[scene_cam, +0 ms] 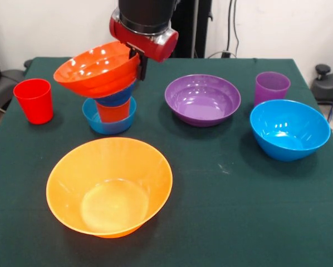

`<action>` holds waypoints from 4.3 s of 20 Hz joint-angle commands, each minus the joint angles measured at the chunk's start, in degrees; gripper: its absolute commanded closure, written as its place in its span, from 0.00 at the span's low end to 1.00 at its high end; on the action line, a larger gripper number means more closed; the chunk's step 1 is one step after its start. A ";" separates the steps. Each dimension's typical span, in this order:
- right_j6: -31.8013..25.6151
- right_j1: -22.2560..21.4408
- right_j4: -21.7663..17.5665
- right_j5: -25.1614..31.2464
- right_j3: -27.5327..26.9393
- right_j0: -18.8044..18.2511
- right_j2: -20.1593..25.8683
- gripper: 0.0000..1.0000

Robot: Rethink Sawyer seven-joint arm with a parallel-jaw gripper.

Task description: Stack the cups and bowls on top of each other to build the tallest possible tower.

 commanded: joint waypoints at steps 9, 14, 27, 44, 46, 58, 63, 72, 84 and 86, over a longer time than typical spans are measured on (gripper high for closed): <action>-6.69 5.46 -3.76 4.02 -2.95 1.19 1.96 1.00; -6.55 5.66 -3.68 5.44 -3.09 1.66 1.75 1.00; -7.65 5.78 -7.09 7.97 -5.33 3.25 -0.54 1.00; -7.22 4.94 -5.29 9.31 -3.08 3.67 -1.38 1.00; -7.34 4.95 -4.81 9.81 -2.97 3.51 -1.28 1.00; -6.63 4.16 -3.76 9.01 -0.53 3.06 -0.73 1.00; -5.89 4.29 -2.10 7.58 1.13 2.49 0.27 1.00; -3.15 4.61 0.44 -2.54 7.67 1.01 1.83 1.00; -2.27 4.51 -2.00 -6.60 9.19 1.33 0.78 1.00; -2.08 4.46 -3.81 -8.58 8.95 1.69 -0.03 1.00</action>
